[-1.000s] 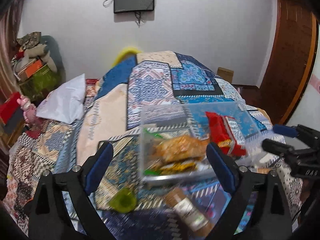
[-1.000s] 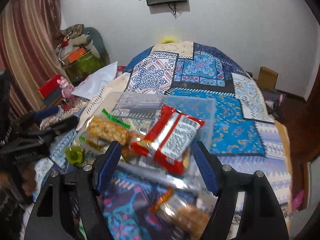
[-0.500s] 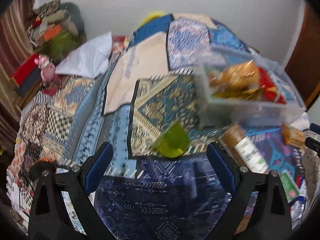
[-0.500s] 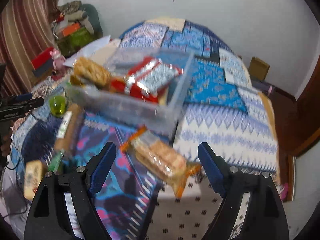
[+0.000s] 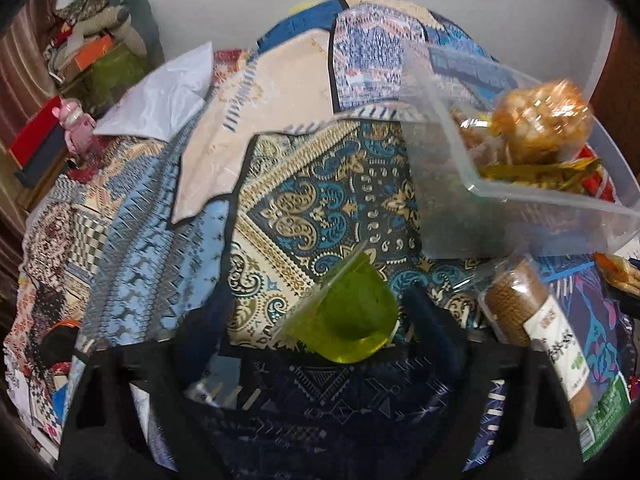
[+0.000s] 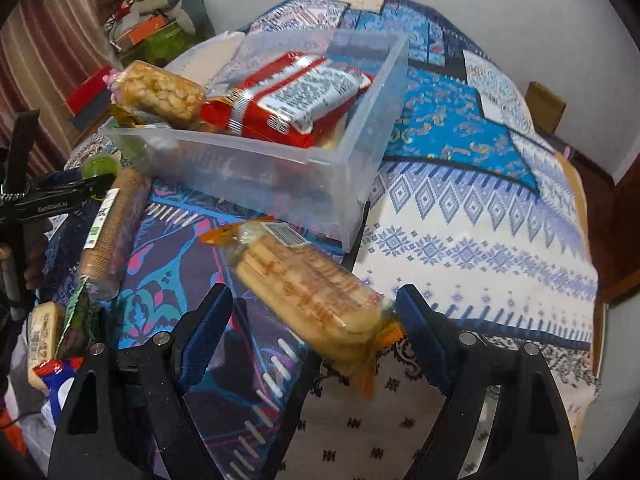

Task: Organize snacks
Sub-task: 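Grasp the green jelly cup with the left tool while the right tool grasps the biscuit pack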

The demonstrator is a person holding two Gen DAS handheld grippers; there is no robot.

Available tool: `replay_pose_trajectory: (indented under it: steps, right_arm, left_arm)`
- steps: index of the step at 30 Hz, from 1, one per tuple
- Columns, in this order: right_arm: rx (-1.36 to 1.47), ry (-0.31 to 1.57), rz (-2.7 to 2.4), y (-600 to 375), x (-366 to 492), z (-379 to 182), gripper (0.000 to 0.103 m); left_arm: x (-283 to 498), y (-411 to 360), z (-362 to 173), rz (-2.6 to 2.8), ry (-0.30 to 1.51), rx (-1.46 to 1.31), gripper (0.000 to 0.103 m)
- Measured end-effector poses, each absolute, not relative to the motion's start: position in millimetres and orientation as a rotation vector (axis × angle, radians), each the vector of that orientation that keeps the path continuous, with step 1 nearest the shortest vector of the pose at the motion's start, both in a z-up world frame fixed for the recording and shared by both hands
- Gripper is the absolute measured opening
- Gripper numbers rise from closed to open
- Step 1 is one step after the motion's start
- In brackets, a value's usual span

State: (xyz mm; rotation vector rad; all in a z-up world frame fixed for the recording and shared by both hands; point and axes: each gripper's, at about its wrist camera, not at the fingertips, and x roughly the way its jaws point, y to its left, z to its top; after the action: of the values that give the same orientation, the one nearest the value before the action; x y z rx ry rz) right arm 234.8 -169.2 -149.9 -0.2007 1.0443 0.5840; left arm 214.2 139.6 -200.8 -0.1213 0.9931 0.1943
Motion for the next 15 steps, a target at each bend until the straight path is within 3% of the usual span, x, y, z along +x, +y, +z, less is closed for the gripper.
replay_pose_trajectory:
  steps: [2, 3, 7, 12, 15]
  right_arm:
    - [-0.186, 1.041, 0.581, -168.9, 236.2, -152.9, 0.082]
    - [-0.179, 1.039, 0.581, -169.0, 237.2, -153.6, 0.082]
    - [-0.156, 1.022, 0.593, -168.9, 237.4, -152.9, 0.078]
    - [-0.18, 1.017, 0.614, -164.5, 230.8, -151.7, 0.039]
    - [-0.175, 1.016, 0.62, -165.8, 226.0, -150.4, 0.034]
  left_arm:
    - [213.8, 140.7, -203.0, 0.184, 0.982, -0.127, 0.067]
    - [212.6, 140.1, -202.7, 0.17, 0.971, -0.127, 0.057]
    - [209.4, 135.6, -203.4, 0.172, 0.954, -0.095, 0.057]
    - [195.1, 130.1, -200.3, 0.173, 0.939, -0.066, 0.057]
    - [183.1, 126.8, -194.9, 0.162, 0.933, -0.065, 0.057]
